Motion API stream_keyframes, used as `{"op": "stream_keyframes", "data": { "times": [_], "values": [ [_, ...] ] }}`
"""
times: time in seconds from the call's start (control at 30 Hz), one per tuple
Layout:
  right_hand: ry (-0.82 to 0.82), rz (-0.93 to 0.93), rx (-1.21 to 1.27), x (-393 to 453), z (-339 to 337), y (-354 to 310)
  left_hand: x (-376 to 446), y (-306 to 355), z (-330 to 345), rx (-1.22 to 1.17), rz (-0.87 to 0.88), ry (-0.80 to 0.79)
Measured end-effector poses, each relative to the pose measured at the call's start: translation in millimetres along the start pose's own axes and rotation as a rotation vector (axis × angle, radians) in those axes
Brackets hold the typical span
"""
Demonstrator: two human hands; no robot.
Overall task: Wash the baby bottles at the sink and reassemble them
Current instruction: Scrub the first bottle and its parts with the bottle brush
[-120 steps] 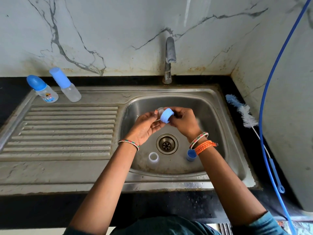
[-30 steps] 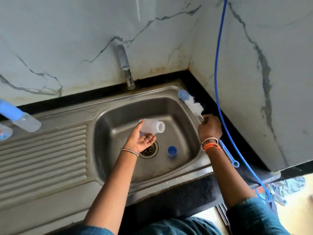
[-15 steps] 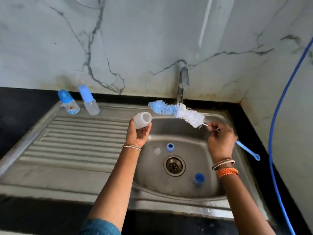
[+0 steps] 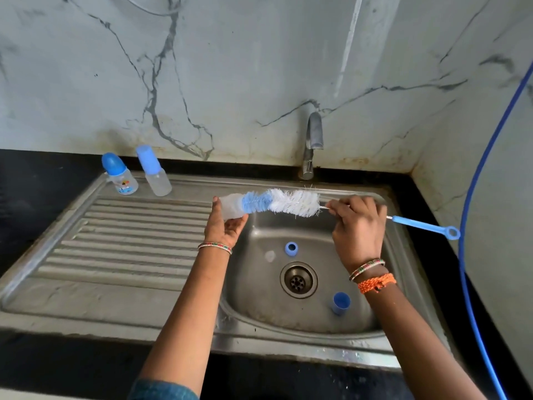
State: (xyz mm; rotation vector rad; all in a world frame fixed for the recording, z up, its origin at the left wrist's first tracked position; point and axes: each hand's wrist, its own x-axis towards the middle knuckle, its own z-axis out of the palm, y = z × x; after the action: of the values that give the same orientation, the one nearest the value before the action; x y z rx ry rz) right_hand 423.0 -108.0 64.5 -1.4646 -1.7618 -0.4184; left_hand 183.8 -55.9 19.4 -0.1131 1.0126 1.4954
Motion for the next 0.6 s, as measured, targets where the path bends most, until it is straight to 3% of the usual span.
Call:
{"op": "stream_keyframes", "data": {
  "times": [0.1,0.2,0.4,0.47,0.53,0.6],
  "values": [
    [0.005,-0.086,-0.052,-0.9,-3.4,-5.6,0.8,-1.8,1.5,0.020,0.025,-0.021],
    [-0.093,-0.109,-0.072,-4.3,-3.6,-20.3,-4.0,-5.9,7.3,0.111,0.020,-0.100],
    [-0.648,0.299,-0.036,0.9,-1.1,-31.0,-9.0,-7.9,9.9,0.098,0.031,-0.213],
    [-0.918,0.518,0.258,5.1,2.8,-31.0,-8.8,-6.9,5.5,0.114,0.048,-0.255],
    [-1.278,0.852,0.760,8.4,4.7,-29.7,-7.8,-5.1,1.6,0.078,0.029,-0.272],
    [-1.400,1.070,1.116,7.0,8.2,-22.6,-6.1,-3.9,-2.0,0.020,0.013,-0.270]
  ]
}}
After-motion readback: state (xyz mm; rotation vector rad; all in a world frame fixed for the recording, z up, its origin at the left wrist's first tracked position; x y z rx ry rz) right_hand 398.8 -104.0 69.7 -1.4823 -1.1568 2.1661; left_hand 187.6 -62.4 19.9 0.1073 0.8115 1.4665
